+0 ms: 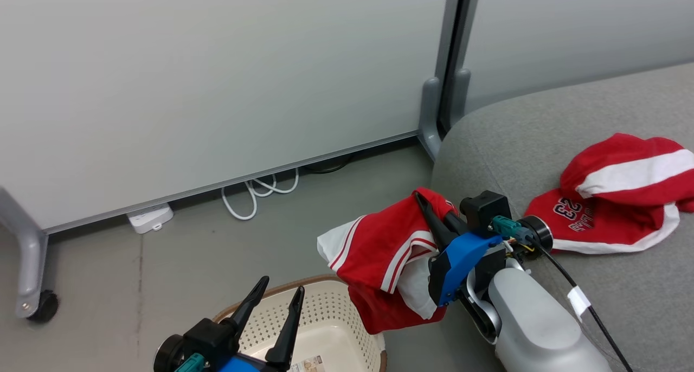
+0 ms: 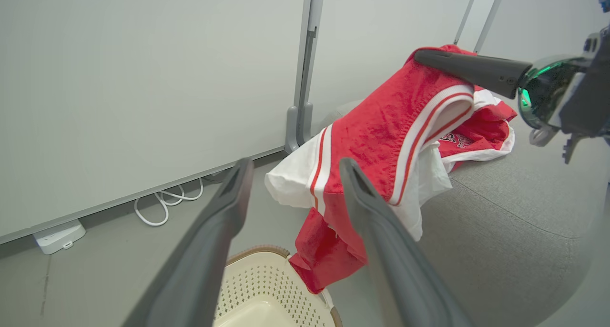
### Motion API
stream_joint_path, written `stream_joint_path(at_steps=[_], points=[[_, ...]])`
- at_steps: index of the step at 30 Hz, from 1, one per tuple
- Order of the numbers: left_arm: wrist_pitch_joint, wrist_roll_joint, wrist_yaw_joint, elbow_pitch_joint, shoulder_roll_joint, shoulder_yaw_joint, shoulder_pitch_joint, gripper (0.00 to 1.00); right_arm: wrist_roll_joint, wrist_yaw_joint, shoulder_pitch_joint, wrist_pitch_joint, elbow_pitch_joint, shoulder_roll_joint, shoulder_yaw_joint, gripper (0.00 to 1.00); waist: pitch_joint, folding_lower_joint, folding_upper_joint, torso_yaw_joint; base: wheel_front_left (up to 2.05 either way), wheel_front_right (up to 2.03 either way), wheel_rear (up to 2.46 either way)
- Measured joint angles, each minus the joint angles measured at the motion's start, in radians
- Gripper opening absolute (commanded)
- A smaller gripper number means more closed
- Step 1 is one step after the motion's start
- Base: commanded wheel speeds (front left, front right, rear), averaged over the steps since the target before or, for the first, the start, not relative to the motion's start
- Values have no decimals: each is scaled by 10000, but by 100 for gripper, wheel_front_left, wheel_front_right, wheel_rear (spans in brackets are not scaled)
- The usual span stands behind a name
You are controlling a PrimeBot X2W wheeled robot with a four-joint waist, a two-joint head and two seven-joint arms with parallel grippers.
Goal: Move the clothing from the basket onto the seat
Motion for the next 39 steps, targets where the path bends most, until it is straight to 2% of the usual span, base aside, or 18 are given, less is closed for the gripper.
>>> stream_joint_path(at_steps=[16,22,27,35,39], points=[[-2,245,-27,-75,-113,46,-160,100,-79,0,68,56,-194,-8,-171,0,364,0,0,-2770,0,0,0],[-2,230,-27,-81,-82,-155,-334,100,-98,0,76,25,-221,-12,-316,0,561,0,0,-3539,0,0,0],[-2,211,-27,-58,-52,-276,-405,100,-115,0,126,-19,-249,-8,-420,0,732,0,0,-3696,0,0,0],[-2,128,-27,-46,73,-393,-408,100,-96,0,202,-19,-297,-8,-533,0,788,0,-1,-3575,0,0,0],[-2,140,-27,-82,140,-412,-551,100,-92,0,-79,40,-318,0,-1103,0,996,0,0,-3474,0,0,0]])
